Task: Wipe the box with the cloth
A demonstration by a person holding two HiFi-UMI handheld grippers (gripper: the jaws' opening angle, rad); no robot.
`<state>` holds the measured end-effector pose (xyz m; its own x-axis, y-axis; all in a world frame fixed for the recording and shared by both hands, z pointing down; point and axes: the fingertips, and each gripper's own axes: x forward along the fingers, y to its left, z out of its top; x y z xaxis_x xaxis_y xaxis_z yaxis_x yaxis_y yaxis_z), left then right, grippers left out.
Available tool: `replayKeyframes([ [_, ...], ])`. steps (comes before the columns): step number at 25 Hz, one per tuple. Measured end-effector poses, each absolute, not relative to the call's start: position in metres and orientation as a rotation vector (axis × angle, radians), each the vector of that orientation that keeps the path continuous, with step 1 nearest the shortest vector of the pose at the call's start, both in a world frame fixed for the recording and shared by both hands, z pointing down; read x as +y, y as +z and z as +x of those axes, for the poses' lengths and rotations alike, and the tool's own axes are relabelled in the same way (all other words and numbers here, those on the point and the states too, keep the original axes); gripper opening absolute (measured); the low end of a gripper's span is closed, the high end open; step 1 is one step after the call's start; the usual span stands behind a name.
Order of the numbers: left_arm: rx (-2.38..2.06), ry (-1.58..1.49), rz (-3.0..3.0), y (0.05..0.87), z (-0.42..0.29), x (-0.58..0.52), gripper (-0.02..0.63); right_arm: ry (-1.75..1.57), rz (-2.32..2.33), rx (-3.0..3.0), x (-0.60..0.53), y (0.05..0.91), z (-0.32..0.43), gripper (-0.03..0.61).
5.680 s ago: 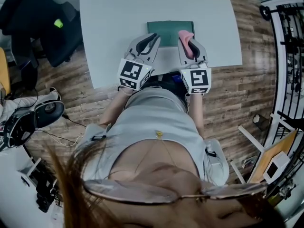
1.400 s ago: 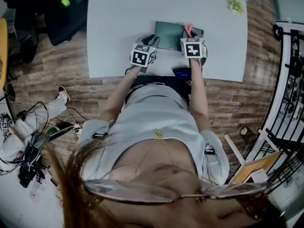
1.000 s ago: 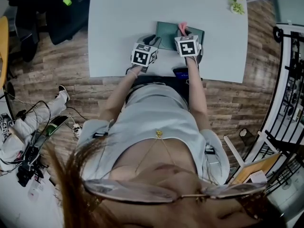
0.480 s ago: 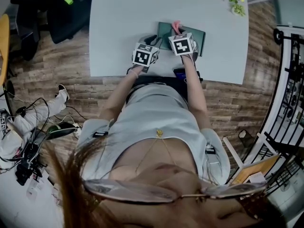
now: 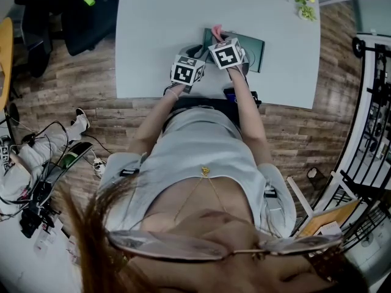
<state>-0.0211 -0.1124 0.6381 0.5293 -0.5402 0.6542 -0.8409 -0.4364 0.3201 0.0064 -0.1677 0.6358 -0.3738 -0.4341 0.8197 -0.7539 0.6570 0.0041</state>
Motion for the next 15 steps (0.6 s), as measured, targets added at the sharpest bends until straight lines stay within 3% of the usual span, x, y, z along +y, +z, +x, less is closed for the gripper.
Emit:
replayKeyframes([
  [15, -1.119, 0.619, 2.142, 0.640, -0.020, -0.114, 0.117, 0.448, 0.844, -2.080, -0.164, 0.635, -0.019, 0.046],
])
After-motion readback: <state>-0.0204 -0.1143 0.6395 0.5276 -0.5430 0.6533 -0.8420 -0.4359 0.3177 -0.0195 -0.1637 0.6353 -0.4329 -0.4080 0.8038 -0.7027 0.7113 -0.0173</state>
